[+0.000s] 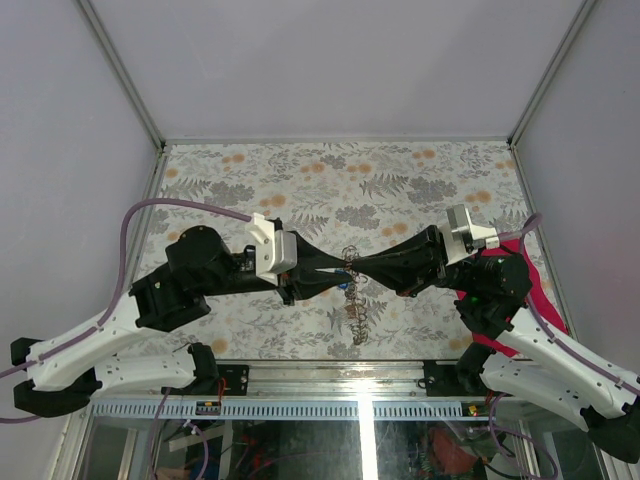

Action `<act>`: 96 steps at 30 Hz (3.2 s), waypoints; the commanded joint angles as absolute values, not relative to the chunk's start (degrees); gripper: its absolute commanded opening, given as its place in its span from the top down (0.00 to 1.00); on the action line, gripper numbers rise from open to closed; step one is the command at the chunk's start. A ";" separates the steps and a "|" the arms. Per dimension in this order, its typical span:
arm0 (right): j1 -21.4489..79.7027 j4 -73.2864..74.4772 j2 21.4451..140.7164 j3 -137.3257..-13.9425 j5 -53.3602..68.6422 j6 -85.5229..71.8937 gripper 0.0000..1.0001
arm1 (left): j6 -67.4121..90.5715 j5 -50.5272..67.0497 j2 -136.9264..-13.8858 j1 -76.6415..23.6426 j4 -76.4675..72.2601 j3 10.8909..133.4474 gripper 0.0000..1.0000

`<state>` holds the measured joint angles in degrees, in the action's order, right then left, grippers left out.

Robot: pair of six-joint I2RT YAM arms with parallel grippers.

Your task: Put the keys on the keyring

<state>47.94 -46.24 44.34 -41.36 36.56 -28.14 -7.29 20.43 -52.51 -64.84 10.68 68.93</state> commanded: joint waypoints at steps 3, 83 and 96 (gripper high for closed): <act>47.81 -52.32 43.87 -43.59 35.33 -28.54 1.00 | -6.70 20.36 -52.39 -65.03 7.38 67.72 0.78; 47.79 -6.86 49.42 -58.80 48.96 -4.02 1.00 | -17.36 9.94 -65.11 -67.91 52.50 95.46 0.71; 47.81 -15.00 46.45 -57.58 46.54 -9.47 1.00 | -12.89 10.48 -54.24 -67.92 31.64 78.91 0.69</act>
